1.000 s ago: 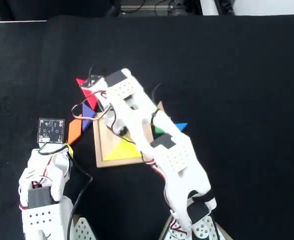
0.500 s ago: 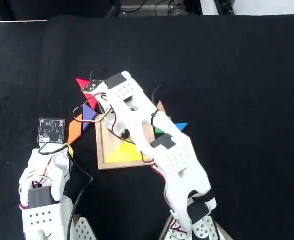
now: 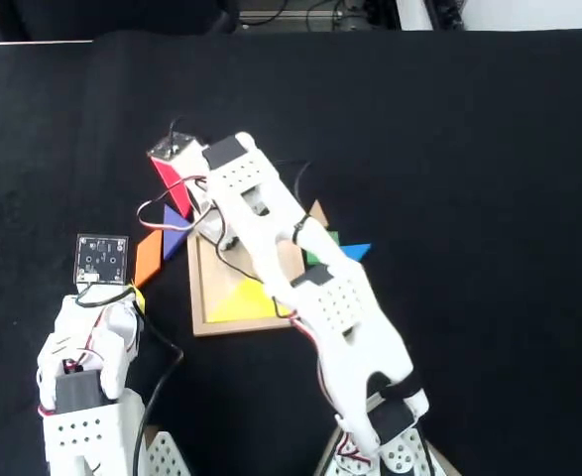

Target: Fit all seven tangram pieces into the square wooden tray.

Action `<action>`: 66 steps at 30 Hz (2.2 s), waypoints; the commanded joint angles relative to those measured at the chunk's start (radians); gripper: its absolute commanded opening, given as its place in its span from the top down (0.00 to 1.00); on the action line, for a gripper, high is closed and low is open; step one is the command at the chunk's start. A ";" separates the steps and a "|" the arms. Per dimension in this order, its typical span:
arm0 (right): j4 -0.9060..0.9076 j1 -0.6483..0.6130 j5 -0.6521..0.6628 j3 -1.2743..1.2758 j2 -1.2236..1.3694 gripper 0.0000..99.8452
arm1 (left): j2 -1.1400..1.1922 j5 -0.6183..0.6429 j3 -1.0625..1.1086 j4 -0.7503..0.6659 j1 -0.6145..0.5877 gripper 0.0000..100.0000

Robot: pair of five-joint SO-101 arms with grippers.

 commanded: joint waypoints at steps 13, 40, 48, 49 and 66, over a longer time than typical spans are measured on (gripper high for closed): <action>0.226 -0.005 -0.008 -0.498 0.024 0.99 | -0.011 -0.002 0.013 -0.025 0.010 0.87; -0.018 0.451 -0.009 0.901 -1.279 0.98 | 0.029 0.227 -0.308 0.006 0.082 0.72; -0.377 0.466 -0.025 1.419 -1.466 0.98 | 0.546 0.353 -0.696 0.005 0.171 0.72; -0.416 0.468 -0.044 1.460 -1.475 0.98 | 0.635 0.368 -0.765 0.006 0.171 0.72; -0.954 0.583 -0.170 1.722 -1.221 0.98 | 1.913 0.707 -1.876 0.330 0.272 0.72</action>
